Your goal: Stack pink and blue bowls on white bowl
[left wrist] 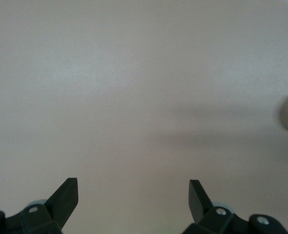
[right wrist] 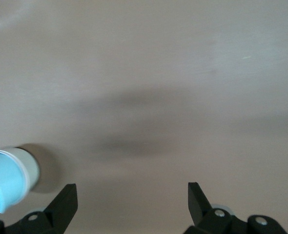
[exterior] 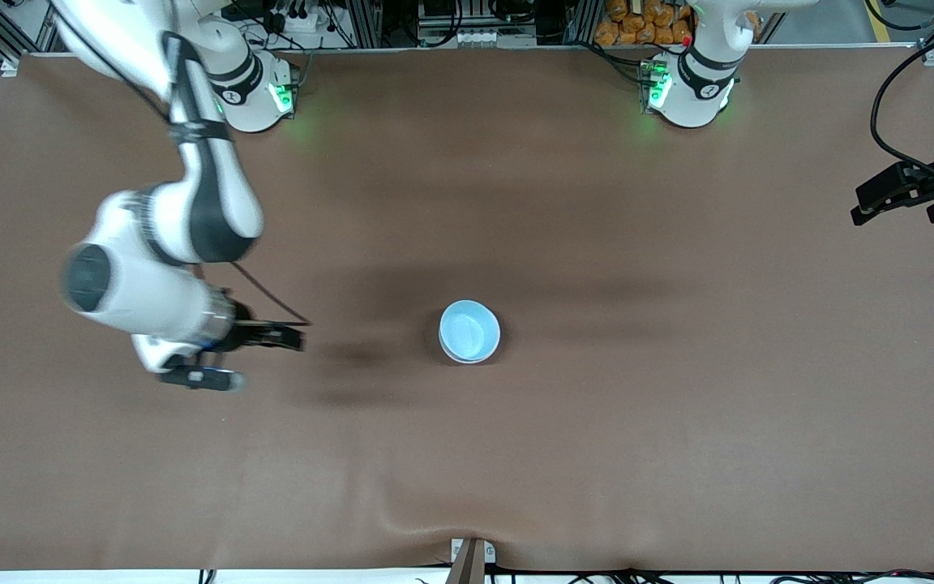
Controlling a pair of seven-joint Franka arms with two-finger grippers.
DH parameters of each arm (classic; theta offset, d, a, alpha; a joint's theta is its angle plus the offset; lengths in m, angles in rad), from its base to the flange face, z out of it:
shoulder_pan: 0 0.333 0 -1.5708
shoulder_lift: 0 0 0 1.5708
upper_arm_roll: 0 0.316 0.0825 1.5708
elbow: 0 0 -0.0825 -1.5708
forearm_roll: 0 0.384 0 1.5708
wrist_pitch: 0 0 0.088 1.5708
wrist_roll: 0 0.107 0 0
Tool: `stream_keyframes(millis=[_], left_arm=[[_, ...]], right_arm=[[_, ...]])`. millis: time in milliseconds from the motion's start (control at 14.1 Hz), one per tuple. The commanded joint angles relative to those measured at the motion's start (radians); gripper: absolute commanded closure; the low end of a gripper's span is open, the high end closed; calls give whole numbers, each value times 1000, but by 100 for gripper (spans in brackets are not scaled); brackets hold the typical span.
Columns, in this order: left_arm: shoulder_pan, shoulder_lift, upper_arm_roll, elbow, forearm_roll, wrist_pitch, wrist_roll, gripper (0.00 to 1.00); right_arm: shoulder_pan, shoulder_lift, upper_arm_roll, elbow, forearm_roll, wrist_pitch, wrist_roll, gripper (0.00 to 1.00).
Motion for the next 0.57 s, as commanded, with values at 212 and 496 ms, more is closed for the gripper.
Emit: stream_keyframes(millis=[212,496], left_arm=[[-1,4,-4,13,-22,-12,-8,0],[-1,4,-4,13,-22,-12,-8,0]], right_arm=[[9,-182,-213,-99,-139,-172,-195,0],[-42,-281,-201,-92,-251,-241,-199,0]])
